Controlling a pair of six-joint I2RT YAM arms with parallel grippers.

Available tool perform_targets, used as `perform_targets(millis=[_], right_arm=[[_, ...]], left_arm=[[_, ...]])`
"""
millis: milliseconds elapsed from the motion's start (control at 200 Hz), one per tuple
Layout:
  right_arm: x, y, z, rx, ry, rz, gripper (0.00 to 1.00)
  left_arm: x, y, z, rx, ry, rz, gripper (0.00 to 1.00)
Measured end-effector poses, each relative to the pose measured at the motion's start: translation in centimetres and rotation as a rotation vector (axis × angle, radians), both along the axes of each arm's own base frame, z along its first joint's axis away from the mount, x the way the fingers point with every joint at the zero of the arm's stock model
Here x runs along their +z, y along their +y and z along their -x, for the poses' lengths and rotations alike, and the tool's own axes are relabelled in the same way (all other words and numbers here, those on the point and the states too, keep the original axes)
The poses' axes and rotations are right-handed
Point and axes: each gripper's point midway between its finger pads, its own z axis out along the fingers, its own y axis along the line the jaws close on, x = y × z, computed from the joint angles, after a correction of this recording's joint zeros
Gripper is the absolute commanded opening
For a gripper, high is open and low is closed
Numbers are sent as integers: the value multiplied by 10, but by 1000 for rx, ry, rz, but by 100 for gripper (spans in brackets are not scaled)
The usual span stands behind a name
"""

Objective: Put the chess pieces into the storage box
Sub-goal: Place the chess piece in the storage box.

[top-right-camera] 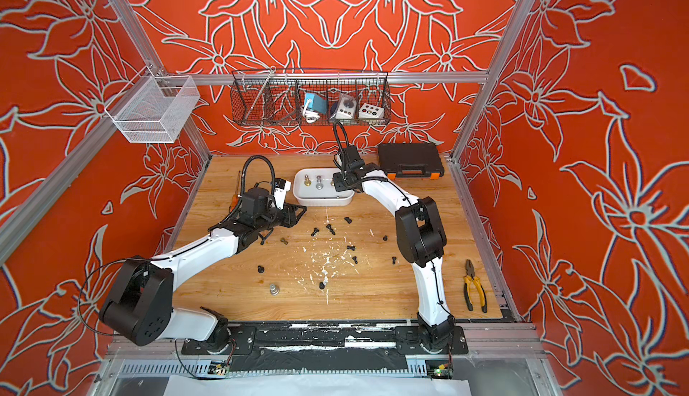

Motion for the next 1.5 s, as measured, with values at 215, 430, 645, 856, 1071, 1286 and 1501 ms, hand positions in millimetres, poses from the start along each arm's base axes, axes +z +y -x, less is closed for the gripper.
perform_targets(millis=[215,430,645,856,1071,1286,1501], right_arm=[[-1,0,0,0,1,0,43],[1,0,4,7,6,-6,44],[30,-4,14,12,-31,-32,45],[51,-11,26,12,-60,-47,46],[46,-20,40,12,-42,-30,47],[33,-40,59,-6,-4,-10,48],[16,-62,76,-30,36,15,48]], left_arm=[[0,0,0,0,-1,0,43],[0,0,1,0,-1,0,43],[1,1,3,-1,-3,1,43],[1,1,3,-1,-3,1,43],[-4,2,5,0,7,-3,43],[-9,3,8,0,19,-8,43],[-9,3,8,-1,20,-7,43]])
